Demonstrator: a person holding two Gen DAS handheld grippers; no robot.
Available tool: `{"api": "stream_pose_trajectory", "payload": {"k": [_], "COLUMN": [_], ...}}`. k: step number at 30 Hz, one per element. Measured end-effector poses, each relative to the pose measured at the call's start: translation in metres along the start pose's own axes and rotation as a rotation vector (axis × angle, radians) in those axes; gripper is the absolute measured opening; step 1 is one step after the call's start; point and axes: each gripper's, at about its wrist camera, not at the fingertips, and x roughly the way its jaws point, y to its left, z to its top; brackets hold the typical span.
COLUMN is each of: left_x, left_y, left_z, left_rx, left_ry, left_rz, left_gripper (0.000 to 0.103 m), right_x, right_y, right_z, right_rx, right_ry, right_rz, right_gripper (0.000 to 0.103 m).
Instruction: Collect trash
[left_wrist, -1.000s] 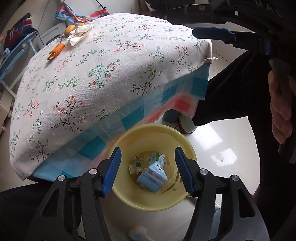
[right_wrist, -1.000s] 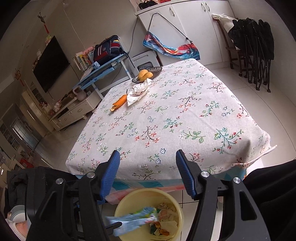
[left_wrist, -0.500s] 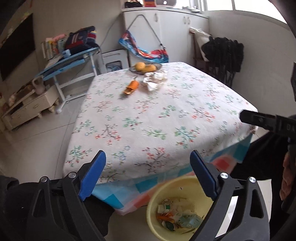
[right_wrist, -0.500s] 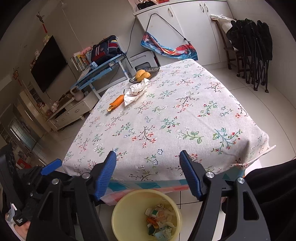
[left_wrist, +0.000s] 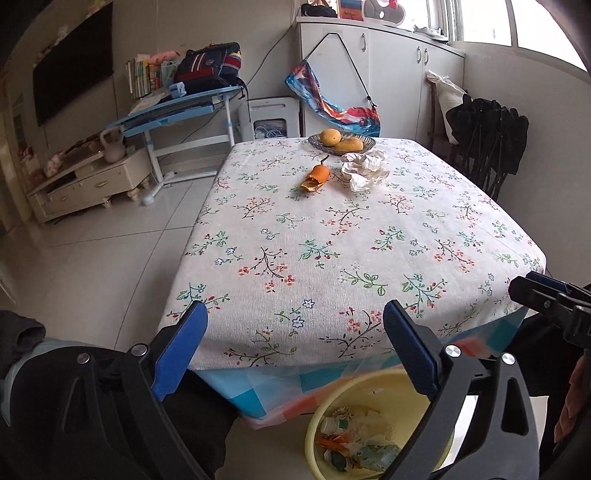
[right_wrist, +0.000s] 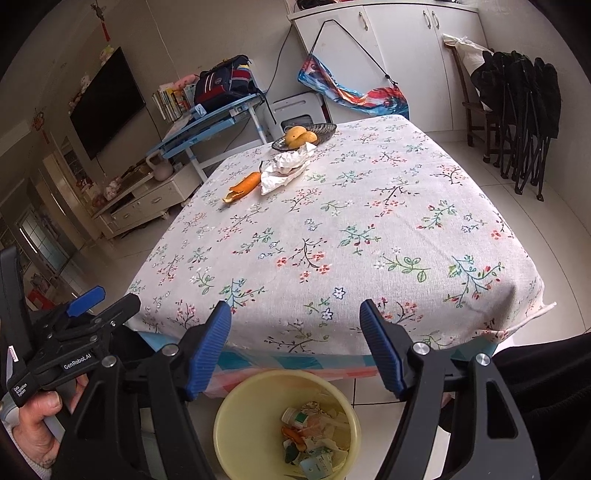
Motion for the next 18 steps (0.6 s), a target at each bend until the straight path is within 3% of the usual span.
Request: {"api": "stream_pose_trajectory", "payload": {"k": [7,12,18], "left_x": [0.001,0.014,0.037], "left_y": [0.007,0.012,0.014], "left_z": [0.004,0.028,0.056], "left_rx": [-0.05,-0.058,0.002], "left_ry": [-0.003,-0.003,0.017], "left_rz": [-0.015,-0.045,-0.022], "left_gripper": [0.092,0.093,0.095], "right_x": [0.001,0.016,0.049], "right_y": [0.003,0.007,0.023], "right_z": [0.0,0.018,0.051], "right_rx": [-0.014,-0.022,-0.085], "right_ry": [0.004,0.022,0.057], "right_rz": [0.007,0.031,0.03], "right_gripper": [0.07,0.072,0.08]}}
